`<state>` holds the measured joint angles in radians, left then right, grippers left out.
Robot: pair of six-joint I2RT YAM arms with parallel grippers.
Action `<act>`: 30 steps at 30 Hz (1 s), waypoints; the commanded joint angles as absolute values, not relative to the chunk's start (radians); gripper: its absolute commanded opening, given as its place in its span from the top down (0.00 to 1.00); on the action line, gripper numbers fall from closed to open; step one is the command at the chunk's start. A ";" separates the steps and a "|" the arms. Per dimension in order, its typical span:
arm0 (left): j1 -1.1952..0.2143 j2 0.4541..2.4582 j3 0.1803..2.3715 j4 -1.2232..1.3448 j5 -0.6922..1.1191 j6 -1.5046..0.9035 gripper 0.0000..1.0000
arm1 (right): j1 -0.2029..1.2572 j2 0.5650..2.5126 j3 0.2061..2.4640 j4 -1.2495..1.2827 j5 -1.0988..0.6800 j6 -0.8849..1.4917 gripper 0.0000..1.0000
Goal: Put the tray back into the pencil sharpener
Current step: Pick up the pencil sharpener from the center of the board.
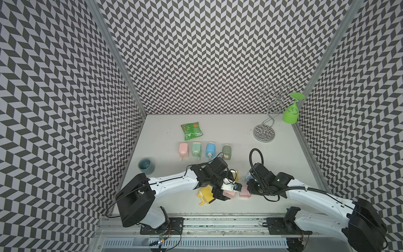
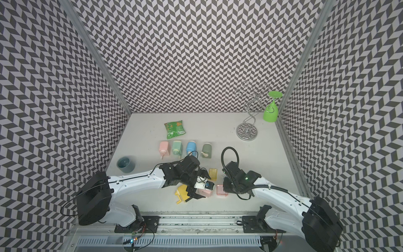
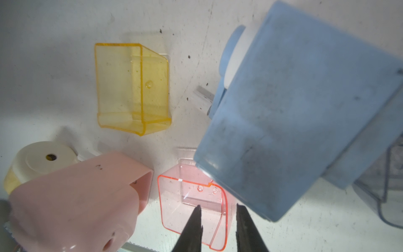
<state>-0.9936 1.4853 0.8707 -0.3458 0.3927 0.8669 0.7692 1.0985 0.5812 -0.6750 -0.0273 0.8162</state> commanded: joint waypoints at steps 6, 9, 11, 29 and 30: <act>-1.005 1.545 0.916 -0.386 0.339 0.811 0.23 | 0.769 1.083 0.578 -0.651 -0.011 0.820 0.72; -1.005 1.548 0.906 -0.388 0.332 0.808 0.25 | 0.769 1.081 0.576 -0.649 -0.010 0.818 0.71; -1.005 1.551 0.896 -0.389 0.326 0.800 0.28 | 0.768 1.076 0.573 -0.646 -0.016 0.819 0.71; -1.007 1.476 0.816 -0.266 0.354 0.602 0.45 | 0.769 1.065 0.525 -0.577 -0.052 0.821 0.71; -1.010 1.471 0.810 -0.253 0.355 0.588 0.46 | 0.769 1.068 0.523 -0.575 -0.054 0.820 0.71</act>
<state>-1.0004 1.5063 0.8268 -0.3099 0.3302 0.6552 0.7692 1.0794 0.5343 -0.6212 -0.0467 0.8154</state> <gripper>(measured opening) 0.586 0.295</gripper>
